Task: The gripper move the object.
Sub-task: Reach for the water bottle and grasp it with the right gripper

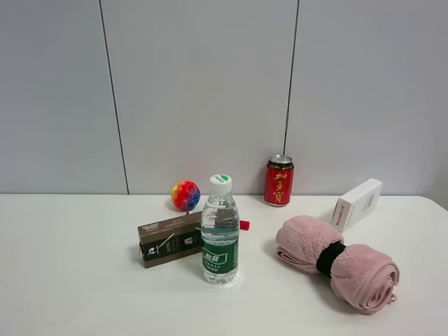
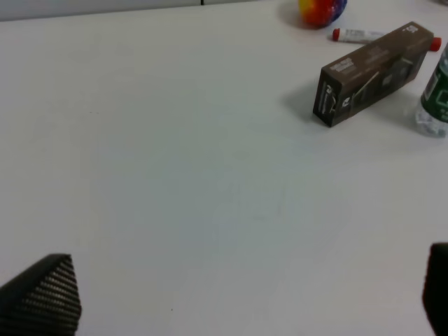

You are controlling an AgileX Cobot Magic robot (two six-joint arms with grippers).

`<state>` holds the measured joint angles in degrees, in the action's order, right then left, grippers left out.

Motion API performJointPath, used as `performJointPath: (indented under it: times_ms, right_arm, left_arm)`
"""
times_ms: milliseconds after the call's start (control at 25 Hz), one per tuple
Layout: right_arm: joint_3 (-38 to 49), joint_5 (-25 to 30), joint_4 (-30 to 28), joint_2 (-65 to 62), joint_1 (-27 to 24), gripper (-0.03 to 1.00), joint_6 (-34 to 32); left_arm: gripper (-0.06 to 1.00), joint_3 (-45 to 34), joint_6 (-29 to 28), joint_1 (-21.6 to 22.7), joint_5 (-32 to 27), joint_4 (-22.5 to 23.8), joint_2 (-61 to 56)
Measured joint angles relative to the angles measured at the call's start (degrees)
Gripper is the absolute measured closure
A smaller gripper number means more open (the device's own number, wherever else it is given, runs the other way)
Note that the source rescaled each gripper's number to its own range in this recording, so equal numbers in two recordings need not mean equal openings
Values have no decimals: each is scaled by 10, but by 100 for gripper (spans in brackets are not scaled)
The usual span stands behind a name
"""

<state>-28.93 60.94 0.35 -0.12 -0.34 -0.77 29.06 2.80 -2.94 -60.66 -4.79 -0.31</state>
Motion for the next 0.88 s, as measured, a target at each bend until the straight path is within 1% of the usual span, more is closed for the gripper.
performJointPath:
  times_ms: [880]
  right_arm:
    - [0, 0, 0, 0, 0, -3, 0]
  left_arm:
    - [-6, 0, 0, 0, 0, 0, 0]
